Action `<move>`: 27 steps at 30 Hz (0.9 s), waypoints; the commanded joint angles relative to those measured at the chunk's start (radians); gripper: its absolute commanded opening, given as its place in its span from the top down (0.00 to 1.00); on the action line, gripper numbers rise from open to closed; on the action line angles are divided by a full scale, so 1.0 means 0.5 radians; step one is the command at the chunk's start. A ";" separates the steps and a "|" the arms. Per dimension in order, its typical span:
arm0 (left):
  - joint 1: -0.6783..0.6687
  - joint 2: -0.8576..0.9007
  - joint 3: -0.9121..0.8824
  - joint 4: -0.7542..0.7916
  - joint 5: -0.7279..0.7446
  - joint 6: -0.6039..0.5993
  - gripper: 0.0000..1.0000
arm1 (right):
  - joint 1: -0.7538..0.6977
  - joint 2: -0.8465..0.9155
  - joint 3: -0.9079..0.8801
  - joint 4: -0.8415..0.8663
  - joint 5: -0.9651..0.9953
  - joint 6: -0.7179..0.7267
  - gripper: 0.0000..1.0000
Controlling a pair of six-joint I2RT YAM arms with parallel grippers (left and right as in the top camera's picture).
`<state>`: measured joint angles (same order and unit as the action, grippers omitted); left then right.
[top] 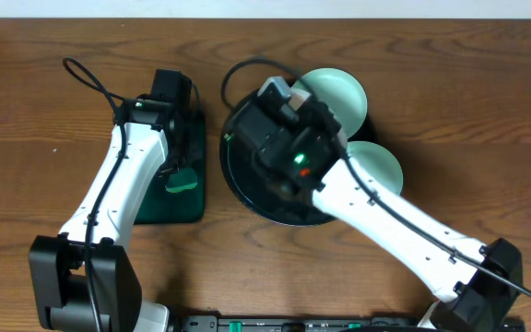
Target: Clean dirty plates on tray and stack at the side
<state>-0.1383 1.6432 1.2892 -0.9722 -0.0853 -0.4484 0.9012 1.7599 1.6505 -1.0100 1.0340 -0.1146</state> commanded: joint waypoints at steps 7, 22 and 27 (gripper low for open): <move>0.009 0.008 -0.018 -0.005 -0.018 0.012 0.93 | 0.199 -0.026 0.043 0.005 0.430 -0.086 0.99; 0.009 0.008 -0.018 -0.015 -0.003 0.088 0.93 | 0.200 0.034 0.043 0.024 0.427 -0.027 0.99; 0.009 0.008 -0.018 -0.014 -0.003 0.088 0.93 | 0.197 0.063 0.043 0.025 0.397 -0.026 0.99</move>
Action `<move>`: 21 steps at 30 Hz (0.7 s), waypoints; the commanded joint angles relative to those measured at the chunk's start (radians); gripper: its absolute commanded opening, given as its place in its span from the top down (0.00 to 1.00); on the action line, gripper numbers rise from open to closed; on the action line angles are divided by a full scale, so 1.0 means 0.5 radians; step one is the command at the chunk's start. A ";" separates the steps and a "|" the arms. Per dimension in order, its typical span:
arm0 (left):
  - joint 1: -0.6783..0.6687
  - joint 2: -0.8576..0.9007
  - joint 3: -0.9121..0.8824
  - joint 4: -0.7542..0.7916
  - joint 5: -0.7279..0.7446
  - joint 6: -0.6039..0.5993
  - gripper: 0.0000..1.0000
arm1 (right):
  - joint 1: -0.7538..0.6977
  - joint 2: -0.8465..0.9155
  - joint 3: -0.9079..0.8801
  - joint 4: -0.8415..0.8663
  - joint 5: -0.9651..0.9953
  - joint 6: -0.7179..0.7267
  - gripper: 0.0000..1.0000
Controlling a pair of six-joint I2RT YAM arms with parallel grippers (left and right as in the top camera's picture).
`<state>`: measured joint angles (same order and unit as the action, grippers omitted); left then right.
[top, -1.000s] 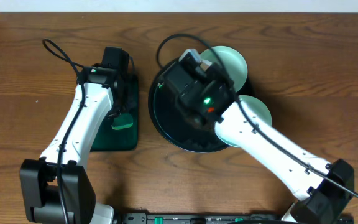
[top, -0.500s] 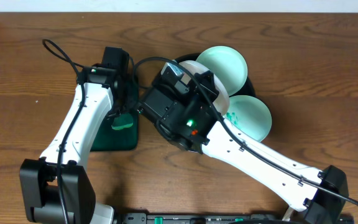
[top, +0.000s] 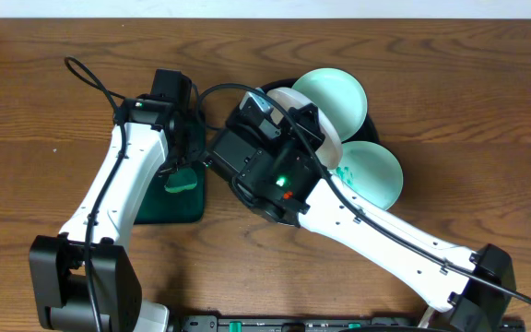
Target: Clean dirty plates on tray and stack at the side
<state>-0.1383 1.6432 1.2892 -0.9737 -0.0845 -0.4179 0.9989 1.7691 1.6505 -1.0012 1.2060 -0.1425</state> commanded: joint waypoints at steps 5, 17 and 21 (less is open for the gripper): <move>0.009 0.008 -0.018 -0.010 -0.005 0.027 0.93 | -0.012 0.051 0.043 0.012 -0.022 0.063 0.99; 0.009 0.008 -0.018 -0.011 -0.005 0.027 0.93 | -0.033 0.053 0.043 0.002 -0.138 0.137 0.99; 0.009 0.008 -0.018 -0.011 -0.005 0.027 0.93 | -0.074 0.053 0.043 -0.005 -0.400 0.211 0.99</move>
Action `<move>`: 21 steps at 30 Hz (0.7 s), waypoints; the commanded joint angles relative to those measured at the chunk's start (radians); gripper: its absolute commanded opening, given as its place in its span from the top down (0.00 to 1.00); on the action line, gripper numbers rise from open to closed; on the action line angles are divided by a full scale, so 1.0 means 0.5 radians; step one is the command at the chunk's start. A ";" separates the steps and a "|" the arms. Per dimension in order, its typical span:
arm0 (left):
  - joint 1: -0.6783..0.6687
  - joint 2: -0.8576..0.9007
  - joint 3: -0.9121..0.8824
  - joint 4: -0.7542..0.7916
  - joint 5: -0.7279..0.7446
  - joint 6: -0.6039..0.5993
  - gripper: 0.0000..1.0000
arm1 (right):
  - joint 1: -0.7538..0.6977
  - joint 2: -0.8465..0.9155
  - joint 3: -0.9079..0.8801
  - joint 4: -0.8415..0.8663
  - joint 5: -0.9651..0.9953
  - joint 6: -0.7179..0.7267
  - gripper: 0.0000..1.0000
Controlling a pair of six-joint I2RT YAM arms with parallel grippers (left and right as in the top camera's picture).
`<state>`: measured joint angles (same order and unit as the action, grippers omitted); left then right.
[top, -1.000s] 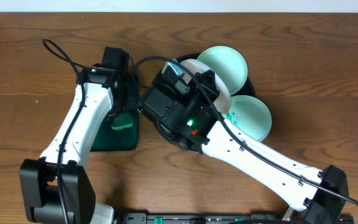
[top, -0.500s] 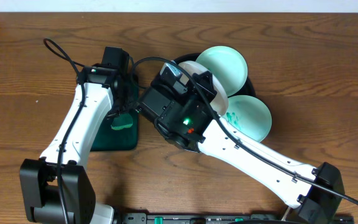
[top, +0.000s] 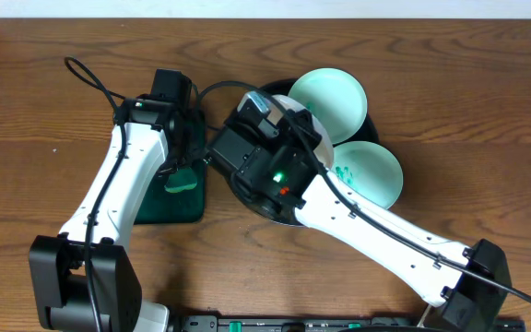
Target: Clean dirty plates on tray and stack at the side
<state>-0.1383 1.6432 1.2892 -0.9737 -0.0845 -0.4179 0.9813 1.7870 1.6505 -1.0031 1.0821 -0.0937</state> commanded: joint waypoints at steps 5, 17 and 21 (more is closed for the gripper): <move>0.009 0.008 -0.018 -0.011 -0.005 0.028 0.93 | -0.222 0.018 0.043 -0.015 -0.616 0.445 0.99; 0.008 0.008 -0.018 -0.011 -0.005 0.042 0.93 | -0.706 0.017 0.043 -0.069 -1.293 0.771 0.99; 0.008 0.008 -0.018 -0.010 -0.005 0.042 0.93 | -0.829 0.017 0.043 -0.060 -1.455 0.801 0.99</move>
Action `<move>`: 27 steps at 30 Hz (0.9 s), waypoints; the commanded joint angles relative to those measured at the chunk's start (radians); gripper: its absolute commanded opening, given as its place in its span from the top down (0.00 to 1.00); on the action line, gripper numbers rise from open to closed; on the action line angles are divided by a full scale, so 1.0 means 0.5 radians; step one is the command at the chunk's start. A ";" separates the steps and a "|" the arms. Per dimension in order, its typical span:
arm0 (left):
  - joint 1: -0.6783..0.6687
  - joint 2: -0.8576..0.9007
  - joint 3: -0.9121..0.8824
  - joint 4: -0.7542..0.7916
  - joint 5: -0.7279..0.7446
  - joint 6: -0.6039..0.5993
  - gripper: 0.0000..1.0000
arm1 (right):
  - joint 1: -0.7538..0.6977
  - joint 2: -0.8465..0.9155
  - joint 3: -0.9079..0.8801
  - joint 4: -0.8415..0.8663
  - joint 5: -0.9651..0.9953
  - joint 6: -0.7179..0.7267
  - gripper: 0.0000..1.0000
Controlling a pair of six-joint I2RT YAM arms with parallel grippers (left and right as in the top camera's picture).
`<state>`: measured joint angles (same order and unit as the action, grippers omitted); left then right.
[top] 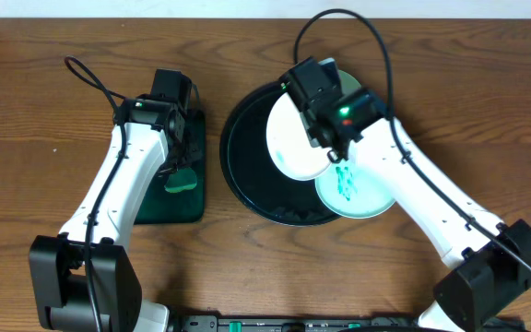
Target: Clean dirty plates on tray and stack at the side
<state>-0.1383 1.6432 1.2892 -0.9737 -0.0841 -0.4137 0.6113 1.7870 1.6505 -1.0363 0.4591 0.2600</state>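
Observation:
A black round tray (pixel 247 157) lies mid-table. Over its right half sits a white plate (pixel 289 138), with my right gripper (pixel 328 146) shut on its right rim. A mint plate (pixel 367 198) with green specks rests at the tray's lower right edge, just below that gripper. A sliver of a second mint plate (pixel 337 70) shows behind the right wrist. My left gripper (pixel 179 173) points down over a dark green mat (pixel 155 207), shut on a green sponge (pixel 182 183).
The right arm runs from the bottom right corner across the speckled plate to the tray. The left arm rises from the bottom left to the mat. Wood tabletop surrounds both, and a cable loops above the tray.
My right arm has swung from the tray's left half to its right side. The white plate now lies flatter and in full view. The speckled mint plate sits lower and further left.
At first my right wrist hung over the tray's middle and hid it. Then it stood at the tray's left with the white plate tilted on edge. Now it holds that plate over the tray's right half. My left arm stayed over the mat throughout.

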 commanded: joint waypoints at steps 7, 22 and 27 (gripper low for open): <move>0.008 0.008 -0.018 -0.009 -0.006 0.034 0.93 | -0.397 0.008 0.051 0.054 -0.616 0.098 0.99; 0.008 0.008 -0.018 0.021 -0.006 0.034 0.93 | -1.209 -0.005 0.113 0.005 -0.895 0.266 0.99; 0.008 0.008 -0.018 0.020 -0.006 0.034 0.93 | -1.591 -0.002 0.111 -0.031 -1.160 0.047 0.99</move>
<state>-0.1383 1.6432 1.2888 -0.9627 -0.0830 -0.4133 -0.0937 1.7870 1.6875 -1.0462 0.0021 0.3630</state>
